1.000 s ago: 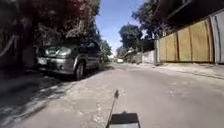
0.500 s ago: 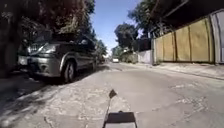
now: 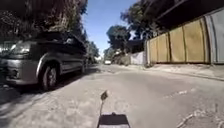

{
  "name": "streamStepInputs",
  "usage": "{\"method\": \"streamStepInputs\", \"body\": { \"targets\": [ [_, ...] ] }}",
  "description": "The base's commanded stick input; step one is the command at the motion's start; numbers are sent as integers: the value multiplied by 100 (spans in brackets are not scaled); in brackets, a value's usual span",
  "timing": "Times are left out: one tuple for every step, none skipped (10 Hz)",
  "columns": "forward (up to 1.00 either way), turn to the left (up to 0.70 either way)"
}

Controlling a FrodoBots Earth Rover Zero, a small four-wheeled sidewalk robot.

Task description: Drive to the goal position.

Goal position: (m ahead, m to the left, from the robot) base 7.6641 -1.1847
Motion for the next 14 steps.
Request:
{"method": "streamStepInputs", "body": {
  "targets": [
    [100,0],
    [100,0],
    [100,0],
    [100,0],
    [100,0],
    [100,0],
    [100,0],
    [100,0],
    [100,0],
    [100,0],
    [100,0],
    [100,0],
    [100,0],
    [100,0]
  ]
}}
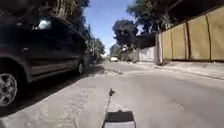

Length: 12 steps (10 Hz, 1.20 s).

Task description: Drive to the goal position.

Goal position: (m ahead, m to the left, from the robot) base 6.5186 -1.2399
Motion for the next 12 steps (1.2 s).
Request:
{"method": "streamStepInputs", "body": {
  "targets": [
    [100,0],
    [100,0],
    [100,0],
    [100,0],
    [100,0],
    [100,0],
    [100,0],
    [100,0],
    [100,0],
    [100,0],
    [100,0],
    [100,0]
  ]
}}
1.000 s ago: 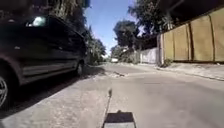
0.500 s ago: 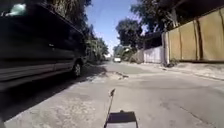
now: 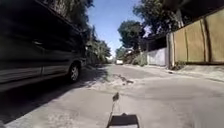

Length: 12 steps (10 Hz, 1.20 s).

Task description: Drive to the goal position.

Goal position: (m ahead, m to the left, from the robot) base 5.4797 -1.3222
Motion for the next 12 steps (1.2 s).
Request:
{"method": "streamStepInputs", "body": {
  "targets": [
    [100,0],
    [100,0],
    [100,-11],
    [100,-33],
    [100,-40],
    [100,-19],
    [100,0],
    [100,0],
    [100,0],
    [100,0],
    [100,0],
    [100,0]
  ]
}}
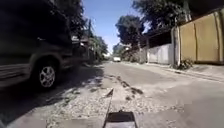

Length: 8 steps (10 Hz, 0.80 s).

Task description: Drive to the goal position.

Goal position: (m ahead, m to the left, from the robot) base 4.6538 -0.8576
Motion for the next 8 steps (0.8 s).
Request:
{"method": "streamStepInputs", "body": {
  "targets": [
    [100,0],
    [100,0],
    [100,0],
    [100,0],
    [100,0],
    [100,0],
    [100,0],
    [100,0]
  ]
}}
